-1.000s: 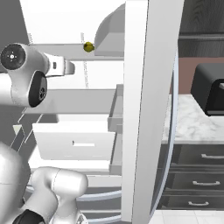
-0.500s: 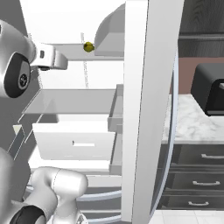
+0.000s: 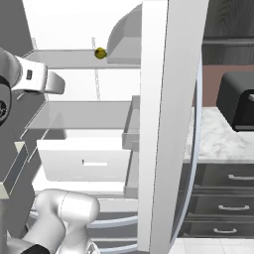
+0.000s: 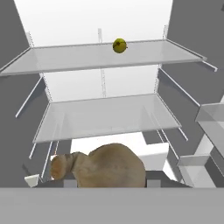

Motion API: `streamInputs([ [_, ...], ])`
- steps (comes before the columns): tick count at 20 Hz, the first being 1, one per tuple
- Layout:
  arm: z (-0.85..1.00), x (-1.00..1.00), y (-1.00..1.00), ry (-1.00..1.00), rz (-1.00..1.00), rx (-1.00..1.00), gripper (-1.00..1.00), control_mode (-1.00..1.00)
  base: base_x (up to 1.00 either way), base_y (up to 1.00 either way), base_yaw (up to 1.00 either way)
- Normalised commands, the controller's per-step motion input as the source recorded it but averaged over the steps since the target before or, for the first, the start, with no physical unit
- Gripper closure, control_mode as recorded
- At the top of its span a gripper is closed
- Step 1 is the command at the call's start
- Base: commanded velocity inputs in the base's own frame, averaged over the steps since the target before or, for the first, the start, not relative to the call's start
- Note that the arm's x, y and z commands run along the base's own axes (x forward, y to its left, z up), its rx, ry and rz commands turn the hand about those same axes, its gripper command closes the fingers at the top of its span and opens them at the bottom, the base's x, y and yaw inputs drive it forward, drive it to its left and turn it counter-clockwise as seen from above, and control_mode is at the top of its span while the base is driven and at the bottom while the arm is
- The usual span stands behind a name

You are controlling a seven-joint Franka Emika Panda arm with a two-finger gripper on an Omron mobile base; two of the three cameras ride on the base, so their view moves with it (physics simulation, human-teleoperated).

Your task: Retrieve the bottle and the shaker from the cabinet and place them next to the mixing bowl on the counter. Then add garlic from the fridge to the mixing bowl.

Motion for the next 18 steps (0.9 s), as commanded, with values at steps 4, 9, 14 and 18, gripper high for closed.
streamInputs([
  [4, -0.29, -0.52, 0.00, 0.00, 0.00, 0.00, 1.00, -1.00, 0.00, 0.00, 0.00],
  [9, -0.03, -0.12, 0.00, 0.00, 0.00, 0.00, 1.00, -1.00, 0.00, 0.00, 0.00],
  [14, 0.00, 0.00, 0.00, 0.00, 0.00, 0.00, 1.00, -1.00, 0.00, 0.00, 0.00],
  [18, 0.00, 0.00, 0.00, 0.00, 0.00, 0.00, 1.00, -1.00, 0.00, 0.00, 0.00],
])
